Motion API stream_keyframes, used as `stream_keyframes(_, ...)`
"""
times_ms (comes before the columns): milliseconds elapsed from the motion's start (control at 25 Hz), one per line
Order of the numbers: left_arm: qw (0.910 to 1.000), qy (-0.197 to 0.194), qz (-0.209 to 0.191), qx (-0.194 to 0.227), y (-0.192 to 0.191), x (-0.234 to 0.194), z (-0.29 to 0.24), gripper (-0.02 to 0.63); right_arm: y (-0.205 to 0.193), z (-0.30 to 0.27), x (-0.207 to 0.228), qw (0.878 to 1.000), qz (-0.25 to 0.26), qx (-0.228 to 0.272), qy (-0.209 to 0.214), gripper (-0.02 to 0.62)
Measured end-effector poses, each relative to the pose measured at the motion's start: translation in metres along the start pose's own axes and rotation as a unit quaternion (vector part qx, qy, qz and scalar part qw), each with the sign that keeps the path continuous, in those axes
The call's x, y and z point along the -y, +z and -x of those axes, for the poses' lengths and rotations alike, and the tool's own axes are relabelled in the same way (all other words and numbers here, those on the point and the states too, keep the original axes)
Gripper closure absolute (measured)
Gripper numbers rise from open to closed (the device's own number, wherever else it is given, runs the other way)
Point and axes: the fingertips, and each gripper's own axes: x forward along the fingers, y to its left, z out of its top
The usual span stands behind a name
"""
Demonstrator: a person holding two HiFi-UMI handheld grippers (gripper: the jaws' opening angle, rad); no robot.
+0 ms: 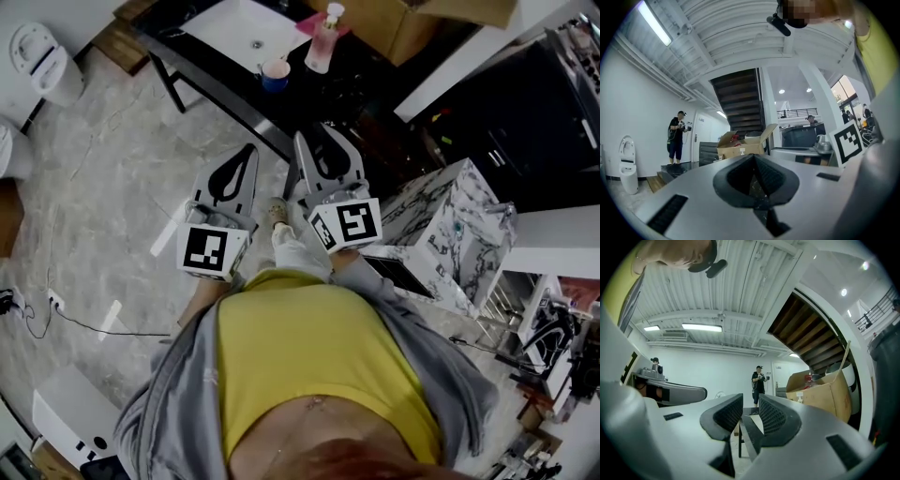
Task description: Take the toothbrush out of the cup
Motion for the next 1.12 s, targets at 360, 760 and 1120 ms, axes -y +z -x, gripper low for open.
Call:
stream_keyframes(360, 1.0000, 0.005, -0.003, 0.008, -0.003, -0.055, -0.104, 0.604, -0.026, -0.105, 0.068, 0.999, 0.012, -0.004, 0.029, 0.482)
stream_keyframes(760, 0.9999, 0.013, -0.001, -0.003, -0.032, -0.099, -0.190, 0.604, -0.100, -0.187, 0.124, 0.997, 0.002, -0.045, 0.062, 0.480)
stream_keyframes(1120, 0.9991, 0.020, 0.006, -0.037, -0.065, -0.118, -0.218, 0.604, -0.168, -0.223, 0.146, 0.990, -0.058, -0.111, 0.068, 0.472)
